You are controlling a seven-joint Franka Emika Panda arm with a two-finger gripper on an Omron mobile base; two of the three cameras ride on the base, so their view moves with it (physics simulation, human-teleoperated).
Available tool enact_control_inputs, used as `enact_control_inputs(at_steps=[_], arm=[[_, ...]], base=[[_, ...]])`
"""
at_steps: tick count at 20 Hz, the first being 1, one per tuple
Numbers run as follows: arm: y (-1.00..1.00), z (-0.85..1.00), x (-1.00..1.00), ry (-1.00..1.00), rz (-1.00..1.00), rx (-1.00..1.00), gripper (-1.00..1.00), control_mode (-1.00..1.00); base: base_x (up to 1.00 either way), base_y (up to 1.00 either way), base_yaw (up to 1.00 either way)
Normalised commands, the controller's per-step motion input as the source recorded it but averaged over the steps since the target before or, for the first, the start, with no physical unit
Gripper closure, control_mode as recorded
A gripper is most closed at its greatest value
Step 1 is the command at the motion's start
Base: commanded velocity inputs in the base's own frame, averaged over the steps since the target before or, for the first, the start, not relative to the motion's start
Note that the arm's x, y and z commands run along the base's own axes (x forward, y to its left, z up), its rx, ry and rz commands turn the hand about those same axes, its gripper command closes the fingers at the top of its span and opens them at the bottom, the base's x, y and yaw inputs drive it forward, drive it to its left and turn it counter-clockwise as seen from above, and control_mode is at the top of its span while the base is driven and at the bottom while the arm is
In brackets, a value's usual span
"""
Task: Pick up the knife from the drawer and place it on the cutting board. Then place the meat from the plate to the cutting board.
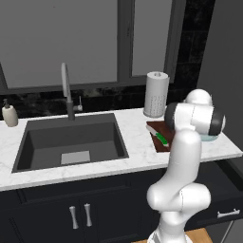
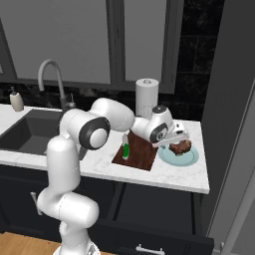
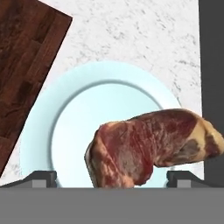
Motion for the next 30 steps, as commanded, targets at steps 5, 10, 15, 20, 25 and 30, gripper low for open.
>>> enact_control_inputs(at_steps=[5, 10, 15, 20, 25, 30], arm=[[0.00, -0.27, 0.00, 0.01, 0.03, 0.00, -1.00, -1.00], [0.00, -0.22, -0.01, 0.00, 0.06, 0.00, -1.00, -1.00], [0.00, -0.20, 0.00, 0.00, 0.09, 0.00, 1.00, -1.00], [0.00, -0.27, 0.00, 0.00, 0.09, -0.02, 1.00, -1.00], [0.00, -0.25, 0.00, 0.00, 0.07, -0.01, 1.00, -1.00], [0.05, 0.25, 0.00, -0.02, 0.06, -0.05, 1.00, -1.00]], base=[[0.00, 0.00, 0.00], [0.00, 0.00, 0.00], [0.00, 0.00, 0.00], [0.00, 0.00, 0.00], [0.00, 0.00, 0.00], [0.00, 0.00, 0.00]])
